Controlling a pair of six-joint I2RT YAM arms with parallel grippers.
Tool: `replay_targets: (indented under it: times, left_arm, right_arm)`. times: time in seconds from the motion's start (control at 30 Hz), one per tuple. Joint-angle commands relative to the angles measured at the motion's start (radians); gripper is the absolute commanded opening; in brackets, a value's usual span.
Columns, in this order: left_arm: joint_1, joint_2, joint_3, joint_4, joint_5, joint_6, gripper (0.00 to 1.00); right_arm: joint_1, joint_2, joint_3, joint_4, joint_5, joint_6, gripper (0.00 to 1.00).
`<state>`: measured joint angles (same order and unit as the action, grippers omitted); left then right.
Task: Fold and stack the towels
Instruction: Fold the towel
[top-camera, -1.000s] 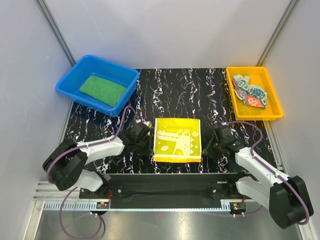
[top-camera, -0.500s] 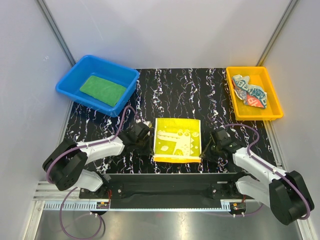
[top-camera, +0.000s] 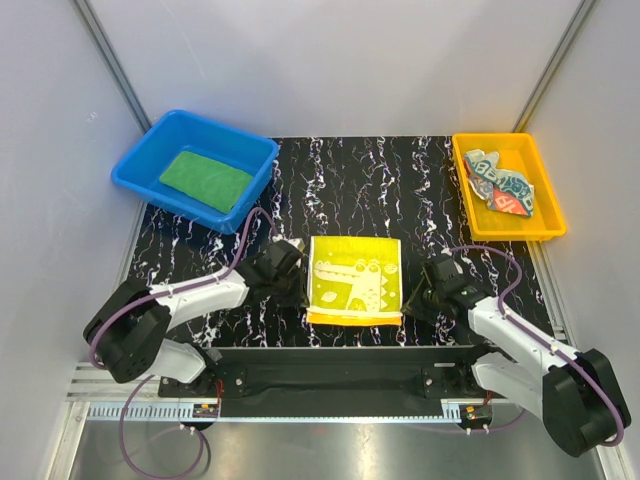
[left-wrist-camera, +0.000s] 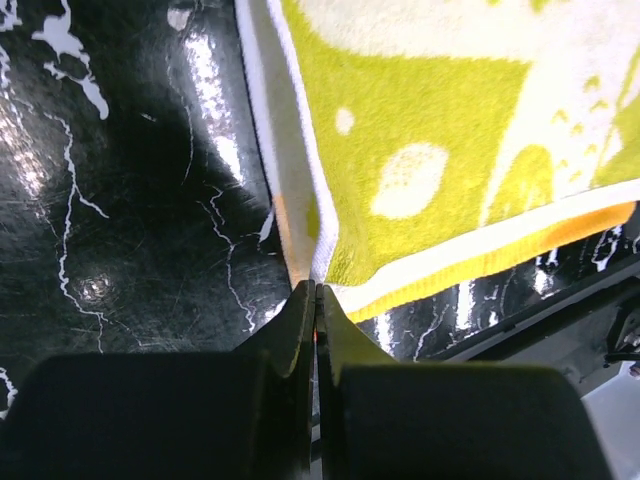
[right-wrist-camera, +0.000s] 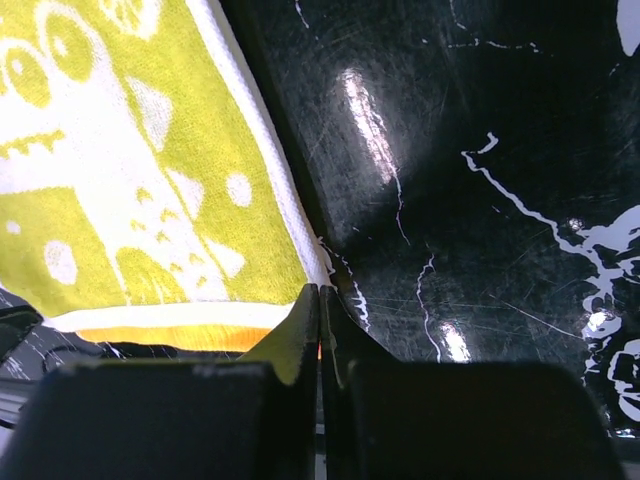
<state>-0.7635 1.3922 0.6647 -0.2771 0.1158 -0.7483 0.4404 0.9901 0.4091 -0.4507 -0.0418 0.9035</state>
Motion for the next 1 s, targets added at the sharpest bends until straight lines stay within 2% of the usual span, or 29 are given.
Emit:
replay_targets:
  times: [0.0, 0.17, 0.3, 0.47, 0.5, 0.53, 0.57, 0.97]
  left_arm:
    - [0.004, -0.042, 0.07, -0.02, -0.022, 0.023, 0.0]
    - [0.003, -0.068, 0.139, -0.103, -0.027, 0.032, 0.0]
    - [0.003, -0.134, 0.138, -0.135, -0.004, 0.018, 0.0]
    - [-0.003, -0.203, 0.014, -0.07, 0.045, -0.006, 0.0]
    - [-0.002, -0.2, -0.005, -0.051, 0.05, -0.014, 0.0]
    - [-0.002, -0.194, -0.022, -0.03, 0.065, -0.017, 0.0]
    - [-0.002, -0.176, -0.048, 0.007, 0.071, -0.02, 0.0]
    - [-0.003, -0.102, -0.103, 0.088, 0.074, -0.025, 0.0]
  right_arm:
    - [0.009, 0.005, 0.068, -0.002, 0.033, -0.047, 0.0]
    - [0.009, 0.018, 0.19, -0.084, 0.031, -0.127, 0.0]
    - [0.009, -0.01, 0.275, -0.178, 0.023, -0.147, 0.0]
    - [0.009, -0.071, 0.192, -0.175, 0.005, -0.115, 0.0]
    - [0.009, -0.073, 0.157, -0.166, 0.01, -0.104, 0.04]
    - [0.009, -0.065, 0.145, -0.161, 0.017, -0.094, 0.18]
    - [0.009, -0.062, 0.134, -0.143, 0.016, -0.077, 0.21]
    - [0.03, 0.007, 0.047, -0.017, -0.018, -0.031, 0.29]
